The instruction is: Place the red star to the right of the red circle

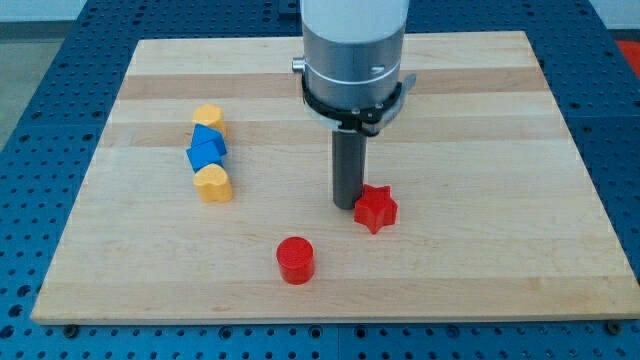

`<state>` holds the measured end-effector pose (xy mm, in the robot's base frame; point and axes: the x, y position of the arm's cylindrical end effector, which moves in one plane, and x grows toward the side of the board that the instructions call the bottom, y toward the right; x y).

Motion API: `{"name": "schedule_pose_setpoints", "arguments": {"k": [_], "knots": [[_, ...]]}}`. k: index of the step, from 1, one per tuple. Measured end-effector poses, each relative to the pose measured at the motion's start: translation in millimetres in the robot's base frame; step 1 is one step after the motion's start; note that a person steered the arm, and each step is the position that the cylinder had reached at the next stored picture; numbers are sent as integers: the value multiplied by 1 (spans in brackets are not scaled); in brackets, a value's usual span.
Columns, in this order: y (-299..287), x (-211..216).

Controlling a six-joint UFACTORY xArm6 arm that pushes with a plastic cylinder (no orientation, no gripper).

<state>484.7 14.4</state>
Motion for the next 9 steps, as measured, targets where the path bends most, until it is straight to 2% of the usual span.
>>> {"name": "schedule_pose_setpoints", "arguments": {"k": [1, 2, 4, 9], "knots": [[19, -34], [53, -21], [50, 39], [48, 70]]}}
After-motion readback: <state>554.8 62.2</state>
